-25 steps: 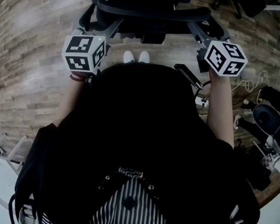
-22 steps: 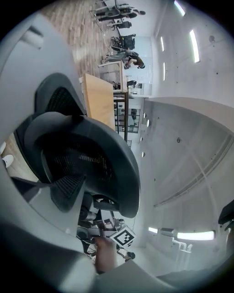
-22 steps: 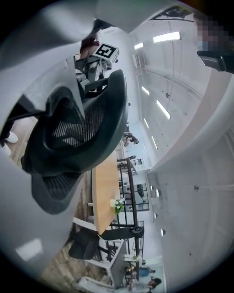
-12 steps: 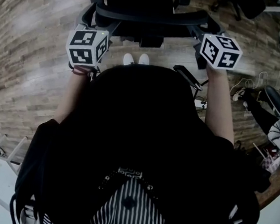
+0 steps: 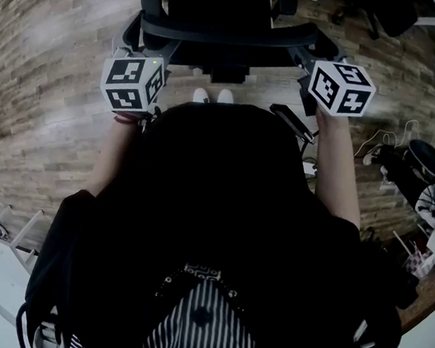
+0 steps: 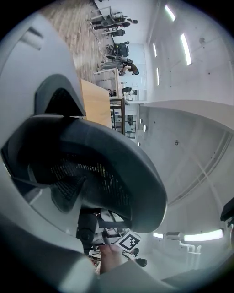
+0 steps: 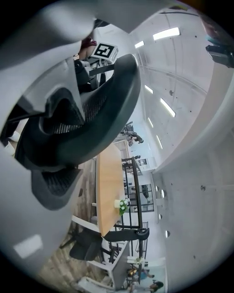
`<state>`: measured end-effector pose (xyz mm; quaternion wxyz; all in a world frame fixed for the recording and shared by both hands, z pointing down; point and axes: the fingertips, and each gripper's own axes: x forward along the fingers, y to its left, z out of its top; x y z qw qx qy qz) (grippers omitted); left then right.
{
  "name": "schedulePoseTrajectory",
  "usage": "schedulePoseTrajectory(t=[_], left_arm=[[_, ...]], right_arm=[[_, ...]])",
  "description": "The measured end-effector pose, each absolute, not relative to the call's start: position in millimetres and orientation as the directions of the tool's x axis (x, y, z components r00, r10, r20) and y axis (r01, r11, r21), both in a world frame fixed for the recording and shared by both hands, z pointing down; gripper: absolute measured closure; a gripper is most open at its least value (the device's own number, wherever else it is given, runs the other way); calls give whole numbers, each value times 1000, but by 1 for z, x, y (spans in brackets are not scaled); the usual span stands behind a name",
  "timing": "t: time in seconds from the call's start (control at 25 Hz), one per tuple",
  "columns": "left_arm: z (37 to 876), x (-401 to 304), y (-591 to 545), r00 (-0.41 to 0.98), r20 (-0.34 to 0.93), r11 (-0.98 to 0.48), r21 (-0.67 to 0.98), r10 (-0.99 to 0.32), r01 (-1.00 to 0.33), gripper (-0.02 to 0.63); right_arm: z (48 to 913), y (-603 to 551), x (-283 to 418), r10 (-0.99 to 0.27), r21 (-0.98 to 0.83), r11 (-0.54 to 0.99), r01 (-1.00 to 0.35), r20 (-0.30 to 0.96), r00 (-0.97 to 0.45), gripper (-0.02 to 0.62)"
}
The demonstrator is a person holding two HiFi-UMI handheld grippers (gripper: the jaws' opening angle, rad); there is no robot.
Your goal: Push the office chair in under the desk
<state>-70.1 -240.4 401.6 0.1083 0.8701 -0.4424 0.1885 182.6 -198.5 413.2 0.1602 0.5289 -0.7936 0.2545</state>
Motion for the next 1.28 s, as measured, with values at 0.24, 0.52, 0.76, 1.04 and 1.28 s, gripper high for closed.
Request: schedulePoseTrajectory(t=[0.24, 0.52, 0.76, 1.04, 1.28], left_arm=[[402, -76, -238, 524, 385, -563, 14, -760, -827, 186], [400, -80, -236, 504, 374, -540, 10, -778, -841, 184], [402, -73, -243, 504, 367, -536, 19, -782, -844, 183], [415, -67, -264, 509, 372, -542, 18, -776, -840, 183], [398, -69, -320, 535, 367, -563, 37, -761, -826, 183]], right_arm=[[411, -200, 180, -746, -243, 340, -909, 519, -418, 314], [411, -199, 176, -729, -233, 359, -904, 534, -428, 328], [414, -204, 185, -745, -226, 352, -908, 520, -418, 330], [430, -225, 190, -740, -228, 355, -906, 524, -422, 334], [410, -276, 188, -727, -229, 338, -913, 552, -408, 334]])
